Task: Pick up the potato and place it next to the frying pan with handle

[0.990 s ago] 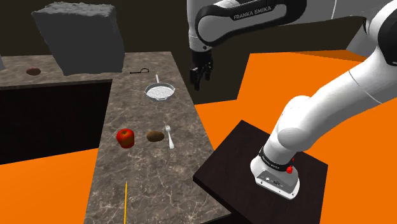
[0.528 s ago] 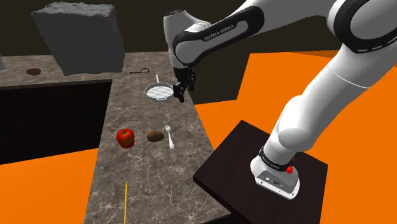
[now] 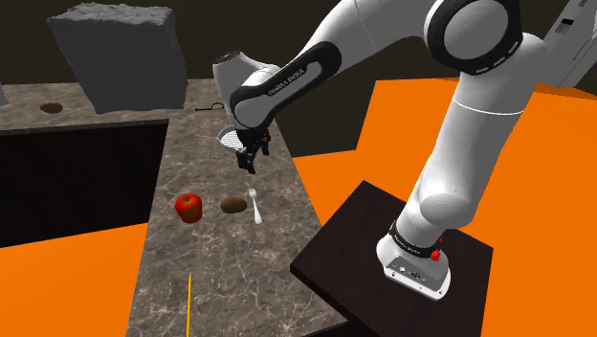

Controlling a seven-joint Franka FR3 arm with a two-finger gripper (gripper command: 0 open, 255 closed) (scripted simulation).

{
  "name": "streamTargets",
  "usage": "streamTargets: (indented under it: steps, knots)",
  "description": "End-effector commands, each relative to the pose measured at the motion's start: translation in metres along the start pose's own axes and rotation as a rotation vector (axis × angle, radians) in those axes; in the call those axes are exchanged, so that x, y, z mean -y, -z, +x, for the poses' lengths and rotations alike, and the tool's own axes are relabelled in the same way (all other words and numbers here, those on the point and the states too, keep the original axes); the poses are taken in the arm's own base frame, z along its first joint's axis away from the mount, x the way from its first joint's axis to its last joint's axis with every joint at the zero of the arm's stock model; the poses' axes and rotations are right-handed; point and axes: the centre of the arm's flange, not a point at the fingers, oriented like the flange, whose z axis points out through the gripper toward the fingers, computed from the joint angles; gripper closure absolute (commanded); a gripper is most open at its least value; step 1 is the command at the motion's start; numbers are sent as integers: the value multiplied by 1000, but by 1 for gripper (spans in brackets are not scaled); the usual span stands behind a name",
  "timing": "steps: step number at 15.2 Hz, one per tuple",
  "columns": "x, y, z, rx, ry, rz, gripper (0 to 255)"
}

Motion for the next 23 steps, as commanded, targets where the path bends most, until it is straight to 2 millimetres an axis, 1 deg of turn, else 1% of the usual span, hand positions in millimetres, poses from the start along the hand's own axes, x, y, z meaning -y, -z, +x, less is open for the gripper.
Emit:
streamTargets:
  steps: [1, 14, 15, 21, 22, 23]
  knots:
    - [11, -19, 19, 8, 18, -7, 0]
    - [92, -131, 133, 56, 128, -54, 0]
    - [95, -135, 136, 57, 132, -55, 0]
    - [93, -166, 135, 57, 132, -55, 0]
    - [92, -175, 134, 57, 132, -55, 0]
    - [92, -175, 134, 57, 132, -55, 0]
